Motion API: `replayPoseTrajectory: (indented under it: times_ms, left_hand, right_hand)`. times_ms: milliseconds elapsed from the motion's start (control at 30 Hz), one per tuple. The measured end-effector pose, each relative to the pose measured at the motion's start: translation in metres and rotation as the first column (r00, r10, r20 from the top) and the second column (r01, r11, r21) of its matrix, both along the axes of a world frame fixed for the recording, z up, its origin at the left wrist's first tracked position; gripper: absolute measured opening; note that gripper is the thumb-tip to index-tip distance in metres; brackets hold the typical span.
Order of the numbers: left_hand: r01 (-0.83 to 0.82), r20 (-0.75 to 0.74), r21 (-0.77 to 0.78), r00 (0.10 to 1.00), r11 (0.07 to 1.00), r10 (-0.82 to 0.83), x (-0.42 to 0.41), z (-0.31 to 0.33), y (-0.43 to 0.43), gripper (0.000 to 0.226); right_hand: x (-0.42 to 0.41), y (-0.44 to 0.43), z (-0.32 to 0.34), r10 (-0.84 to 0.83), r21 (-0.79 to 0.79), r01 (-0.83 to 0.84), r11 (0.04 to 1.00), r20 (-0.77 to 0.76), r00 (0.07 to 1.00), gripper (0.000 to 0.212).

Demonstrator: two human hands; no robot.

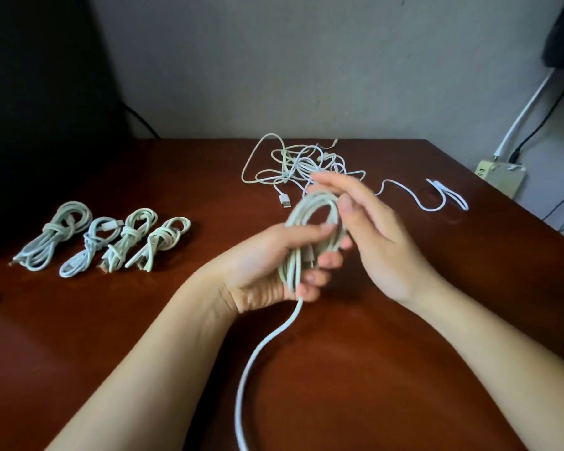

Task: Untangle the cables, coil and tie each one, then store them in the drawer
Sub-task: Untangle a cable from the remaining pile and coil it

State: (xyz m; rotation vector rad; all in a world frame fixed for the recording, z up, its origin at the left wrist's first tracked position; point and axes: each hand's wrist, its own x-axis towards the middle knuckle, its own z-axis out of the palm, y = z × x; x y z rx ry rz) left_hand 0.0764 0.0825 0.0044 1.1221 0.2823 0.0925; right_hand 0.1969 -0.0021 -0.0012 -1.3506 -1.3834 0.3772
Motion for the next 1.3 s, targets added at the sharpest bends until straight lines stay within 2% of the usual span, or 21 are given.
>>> replayPoseTrajectory:
  times_ms: [33, 100, 200, 333, 500, 567, 667, 700, 767, 833, 900, 1000, 1133, 1200, 1300]
  left_hand:
    - [-0.046, 0.046, -0.093, 0.998, 0.995, 0.051, 0.0, 0.001, 0.004, 0.015]
    - [-0.193, 0.114, -0.27, 0.966, 0.943, 0.23, 0.0, 0.003, 0.014, 0.017]
    - [-0.362, 0.187, -0.384, 0.871, 0.849, 0.455, 0.002, 0.002, 0.024, 0.016]
    - [-0.511, 0.171, -0.473, 0.745, 0.717, 0.644, 0.001, -0.003, 0.033, 0.023]
    - [-0.578, 0.139, -0.555, 0.644, 0.598, 0.752, -0.002, -0.005, 0.044, 0.02]
    - [-0.604, 0.114, -0.565, 0.618, 0.562, 0.778, -0.004, -0.004, 0.047, 0.02]
    - [-0.641, 0.074, -0.571, 0.582, 0.513, 0.81, -0.006, -0.005, 0.052, 0.019]
    - [-0.653, 0.063, -0.568, 0.572, 0.5, 0.818, -0.007, -0.005, 0.054, 0.019]
    - [-0.676, 0.04, -0.563, 0.552, 0.475, 0.833, -0.01, -0.006, 0.059, 0.018]
    - [-0.688, 0.014, -0.561, 0.548, 0.46, 0.836, -0.013, -0.007, 0.063, 0.019]
    - [-0.696, -0.011, -0.534, 0.572, 0.479, 0.82, -0.017, -0.007, 0.065, 0.019]
    - [-0.704, -0.059, -0.43, 0.647, 0.565, 0.76, -0.021, -0.007, 0.067, 0.021]
    - [-0.638, -0.091, -0.339, 0.754, 0.692, 0.65, -0.022, -0.004, 0.061, 0.021]
    - [-0.598, -0.1, -0.288, 0.796, 0.748, 0.597, -0.02, -0.003, 0.057, 0.022]
    - [-0.532, -0.102, -0.235, 0.846, 0.814, 0.524, -0.018, -0.004, 0.053, 0.023]
  right_hand:
    - [0.002, 0.002, -0.002, 0.0, -0.016, -0.001, 1.0, -0.064, 0.998, 0.033]
    - [0.002, 0.006, -0.003, 0.053, -0.113, -0.089, 0.99, -0.29, 0.955, 0.047]
    - [-0.006, 0.004, -0.006, 0.137, -0.256, -0.296, 0.92, -0.499, 0.856, 0.07]
    - [-0.014, 0.003, -0.012, 0.226, -0.378, -0.456, 0.806, -0.515, 0.827, 0.078]
    - [-0.014, -0.001, -0.007, 0.29, -0.422, -0.539, 0.729, -0.523, 0.802, 0.088]
    - [-0.015, -0.003, -0.004, 0.298, -0.446, -0.519, 0.729, -0.477, 0.827, 0.088]
    - [-0.014, -0.003, -0.003, 0.304, -0.486, -0.43, 0.761, -0.318, 0.898, 0.066]
    - [-0.014, -0.003, -0.004, 0.31, -0.499, -0.371, 0.783, -0.204, 0.929, 0.056]
    - [-0.01, -0.003, -0.008, 0.289, -0.461, -0.197, 0.865, 0.139, 0.947, 0.037]
    - [-0.008, -0.002, -0.013, 0.201, -0.306, -0.061, 0.95, 0.45, 0.87, 0.026]
    - [-0.006, -0.002, -0.014, 0.105, -0.144, -0.027, 0.989, 0.571, 0.814, 0.03]
    - [0.002, -0.002, -0.009, -0.09, 0.114, 0.021, 0.993, 0.644, 0.759, 0.026]
    - [0.01, -0.004, -0.001, -0.302, 0.39, 0.073, 0.918, 0.567, 0.767, 0.018]
    - [0.008, -0.005, 0.002, -0.31, 0.423, 0.063, 0.904, 0.545, 0.779, 0.018]
    - [0.001, -0.01, 0.006, -0.125, 0.336, -0.044, 0.941, 0.465, 0.877, 0.021]
